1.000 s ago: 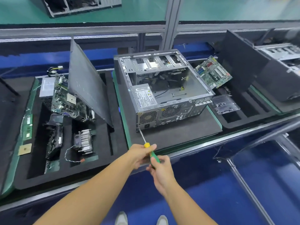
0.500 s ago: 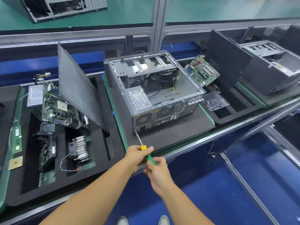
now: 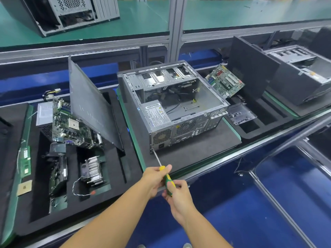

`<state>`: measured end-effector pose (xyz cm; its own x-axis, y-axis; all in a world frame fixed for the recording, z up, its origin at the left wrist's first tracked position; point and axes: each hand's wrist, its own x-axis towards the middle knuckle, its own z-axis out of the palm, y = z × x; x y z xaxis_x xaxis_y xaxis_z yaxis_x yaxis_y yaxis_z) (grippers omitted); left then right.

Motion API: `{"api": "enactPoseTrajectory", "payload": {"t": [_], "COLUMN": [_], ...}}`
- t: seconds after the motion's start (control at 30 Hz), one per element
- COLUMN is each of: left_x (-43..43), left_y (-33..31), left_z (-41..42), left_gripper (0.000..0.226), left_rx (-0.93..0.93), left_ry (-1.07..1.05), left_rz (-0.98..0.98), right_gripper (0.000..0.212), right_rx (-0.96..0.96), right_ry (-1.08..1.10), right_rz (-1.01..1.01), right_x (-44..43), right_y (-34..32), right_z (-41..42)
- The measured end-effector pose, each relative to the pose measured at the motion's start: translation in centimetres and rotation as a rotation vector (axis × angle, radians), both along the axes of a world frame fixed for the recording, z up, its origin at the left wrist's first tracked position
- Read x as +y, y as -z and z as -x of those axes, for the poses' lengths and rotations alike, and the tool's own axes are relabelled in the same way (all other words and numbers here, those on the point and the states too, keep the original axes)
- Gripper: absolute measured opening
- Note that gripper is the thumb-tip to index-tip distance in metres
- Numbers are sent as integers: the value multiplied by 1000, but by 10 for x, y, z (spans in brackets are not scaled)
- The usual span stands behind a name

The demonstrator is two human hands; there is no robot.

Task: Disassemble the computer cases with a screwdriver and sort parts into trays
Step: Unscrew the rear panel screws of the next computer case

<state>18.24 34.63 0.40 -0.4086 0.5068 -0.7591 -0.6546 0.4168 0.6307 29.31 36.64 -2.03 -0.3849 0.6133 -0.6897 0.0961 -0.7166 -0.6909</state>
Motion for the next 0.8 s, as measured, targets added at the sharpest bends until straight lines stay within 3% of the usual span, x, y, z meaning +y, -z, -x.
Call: {"api": "enactPoseTrajectory", "payload": {"t": [0.13,0.2,0.27,0.33,0.4,0.5,0.63,0.7,0.8], "left_x": [2,2,1,-1,-2,-2,-5,-7,-9], "left_y": [1,-2,-2,0,2,1,2,2,3], "left_z": [0,-1,0,1,1,0,2,4,5], "left_gripper": [12,13,18,20,8,23,30,33,35], "left_rx": [-36,-109,-149,-134,-69,8,6,-47,-123], "left_ry": [-127,-178,-186,-136,-51,19,-65,-112,-152], "left_rz": [-15,-69,-104,-111,-70,-39,-48,-79,-143], "right_gripper": [25,21,43,53,37,11,28,24,48], "right_rx": [6,116,178,143,108,112,135,172,157], "right_ry": [9,25,60,72,69,23,-25,1,48], "right_rz": [-51,51,229,275,204,61,22,108,275], "right_x": [-3,-2,1,4,6,8,7,5,5], "right_y": [-2,-4,-5,-4,-6,-4,-3,-5,-3], "right_z": [0,0,-2,-2,-2,-4,-4,-4,-4]}}
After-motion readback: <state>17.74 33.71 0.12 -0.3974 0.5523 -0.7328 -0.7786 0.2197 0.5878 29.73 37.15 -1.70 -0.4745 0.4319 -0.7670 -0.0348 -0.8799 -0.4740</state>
